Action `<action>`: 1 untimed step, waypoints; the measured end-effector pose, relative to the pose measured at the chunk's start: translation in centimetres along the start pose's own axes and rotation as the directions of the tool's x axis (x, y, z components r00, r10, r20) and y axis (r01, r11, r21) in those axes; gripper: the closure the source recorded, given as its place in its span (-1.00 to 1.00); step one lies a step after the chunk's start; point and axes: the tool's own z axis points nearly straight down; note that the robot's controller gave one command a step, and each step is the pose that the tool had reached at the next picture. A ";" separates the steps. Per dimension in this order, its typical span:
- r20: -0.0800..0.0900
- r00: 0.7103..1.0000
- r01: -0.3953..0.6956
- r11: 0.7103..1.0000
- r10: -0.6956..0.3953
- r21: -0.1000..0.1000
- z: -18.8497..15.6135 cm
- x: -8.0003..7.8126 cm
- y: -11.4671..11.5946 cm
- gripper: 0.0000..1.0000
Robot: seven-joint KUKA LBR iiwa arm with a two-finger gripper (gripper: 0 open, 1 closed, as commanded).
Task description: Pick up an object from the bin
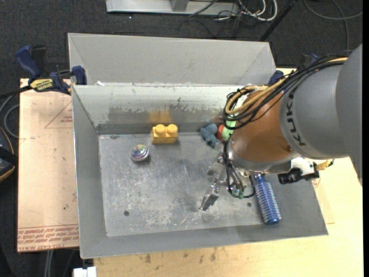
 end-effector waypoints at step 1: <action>0.005 1.000 0.003 1.000 -0.003 -0.008 -2.6 -5.6 5.8 -1.00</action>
Offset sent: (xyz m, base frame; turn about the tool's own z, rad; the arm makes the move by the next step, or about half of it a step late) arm 0.0695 0.0320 0.0246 0.0015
